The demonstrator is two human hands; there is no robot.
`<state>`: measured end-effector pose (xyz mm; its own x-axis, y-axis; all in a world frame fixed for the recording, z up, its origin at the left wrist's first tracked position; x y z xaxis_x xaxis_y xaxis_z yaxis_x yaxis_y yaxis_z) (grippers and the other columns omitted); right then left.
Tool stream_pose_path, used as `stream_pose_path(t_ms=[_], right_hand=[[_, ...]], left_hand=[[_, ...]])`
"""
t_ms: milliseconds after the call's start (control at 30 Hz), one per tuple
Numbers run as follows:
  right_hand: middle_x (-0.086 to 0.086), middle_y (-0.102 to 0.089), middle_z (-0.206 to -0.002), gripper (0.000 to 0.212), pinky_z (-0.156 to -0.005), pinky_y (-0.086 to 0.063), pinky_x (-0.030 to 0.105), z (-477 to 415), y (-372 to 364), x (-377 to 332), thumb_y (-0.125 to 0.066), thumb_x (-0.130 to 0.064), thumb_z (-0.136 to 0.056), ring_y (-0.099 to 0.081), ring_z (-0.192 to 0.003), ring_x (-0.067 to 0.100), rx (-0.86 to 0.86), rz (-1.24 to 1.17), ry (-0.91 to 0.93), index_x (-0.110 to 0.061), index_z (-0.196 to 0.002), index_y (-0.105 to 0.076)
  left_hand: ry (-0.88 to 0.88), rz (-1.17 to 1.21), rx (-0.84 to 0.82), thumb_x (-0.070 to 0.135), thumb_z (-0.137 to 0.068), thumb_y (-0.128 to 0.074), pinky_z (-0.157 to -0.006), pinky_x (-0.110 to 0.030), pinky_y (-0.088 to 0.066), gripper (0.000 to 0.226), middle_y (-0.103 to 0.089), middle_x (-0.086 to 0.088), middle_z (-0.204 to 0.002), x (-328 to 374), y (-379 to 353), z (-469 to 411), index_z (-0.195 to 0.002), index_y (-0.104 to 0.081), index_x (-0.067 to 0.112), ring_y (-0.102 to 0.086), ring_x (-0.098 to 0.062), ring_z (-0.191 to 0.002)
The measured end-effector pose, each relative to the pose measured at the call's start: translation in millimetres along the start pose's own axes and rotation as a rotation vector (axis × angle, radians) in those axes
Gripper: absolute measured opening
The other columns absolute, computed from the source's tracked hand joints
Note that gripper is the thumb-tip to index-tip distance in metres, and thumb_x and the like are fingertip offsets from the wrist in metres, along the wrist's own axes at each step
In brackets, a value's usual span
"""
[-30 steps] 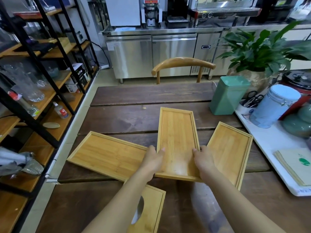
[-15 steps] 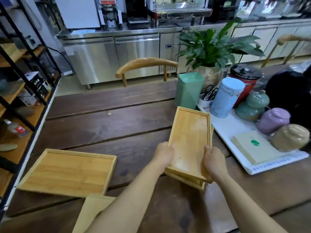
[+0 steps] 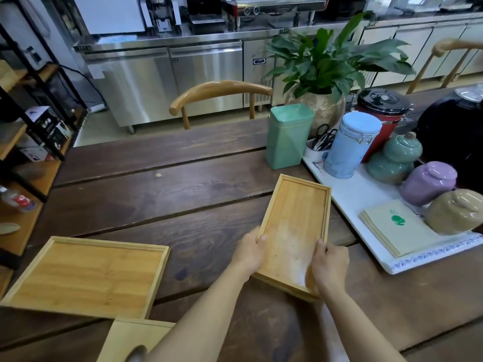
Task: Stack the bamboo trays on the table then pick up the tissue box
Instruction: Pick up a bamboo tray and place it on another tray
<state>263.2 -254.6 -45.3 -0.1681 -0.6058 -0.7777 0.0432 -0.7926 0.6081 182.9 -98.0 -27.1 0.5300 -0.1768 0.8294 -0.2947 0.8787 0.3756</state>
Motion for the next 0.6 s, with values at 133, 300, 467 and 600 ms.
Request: stream_pose_path(t_ms=[133,300,467,600], right_hand=[[0.016,-0.047,-0.080,0.048,-0.064,-0.032,0.032,0,-4,0,-0.044,-0.018,-0.094,-0.044,-0.071,0.026,-0.006,-0.025,0.032,-0.012,-0.048,-0.033],[0.021,-0.052,-0.082,0.041,-0.065,-0.035,0.034,-1,-6,4,-0.044,-0.016,-0.094,-0.045,-0.069,0.028,-0.013,-0.036,0.016,-0.008,-0.054,-0.038],[0.025,-0.054,-0.104,0.030,-0.079,-0.045,0.042,2,-6,5,-0.046,-0.021,-0.092,-0.053,-0.090,0.036,-0.047,-0.040,0.009,0.006,-0.091,-0.059],[0.019,-0.055,-0.108,0.029,-0.088,-0.044,0.043,8,-6,13,-0.047,-0.020,-0.090,-0.050,-0.100,0.031,-0.089,-0.051,0.037,0.004,-0.102,-0.058]], left_hand=[[0.010,0.009,0.005,0.027,-0.099,-0.034,-0.092,-0.033,-0.040,0.036,-0.059,0.002,-0.128,-6,-1,-2,-0.129,-0.053,0.029,-0.051,-0.020,-0.118],[-0.013,-0.035,-0.006,0.023,-0.098,-0.037,-0.092,-0.031,-0.040,0.037,-0.058,0.005,-0.131,-5,0,-4,-0.132,-0.050,0.033,-0.050,-0.019,-0.120],[-0.033,-0.102,0.044,0.020,-0.097,-0.044,-0.088,-0.028,-0.041,0.035,-0.058,0.002,-0.132,-4,5,-3,-0.131,-0.052,0.024,-0.051,-0.018,-0.120],[0.016,-0.207,0.117,0.021,-0.094,-0.051,-0.077,-0.023,-0.038,0.030,-0.065,-0.002,-0.123,-4,15,-2,-0.120,-0.063,0.016,-0.058,-0.018,-0.111]])
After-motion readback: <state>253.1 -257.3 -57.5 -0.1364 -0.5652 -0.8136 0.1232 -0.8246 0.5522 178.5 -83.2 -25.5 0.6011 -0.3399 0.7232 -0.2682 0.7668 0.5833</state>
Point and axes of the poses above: each hand's wrist, its own z-axis away from the middle knuckle, its own y-axis out of the back of the hand, x = y × z, the point moved 3 cm from there along -z, towards the middle knuckle
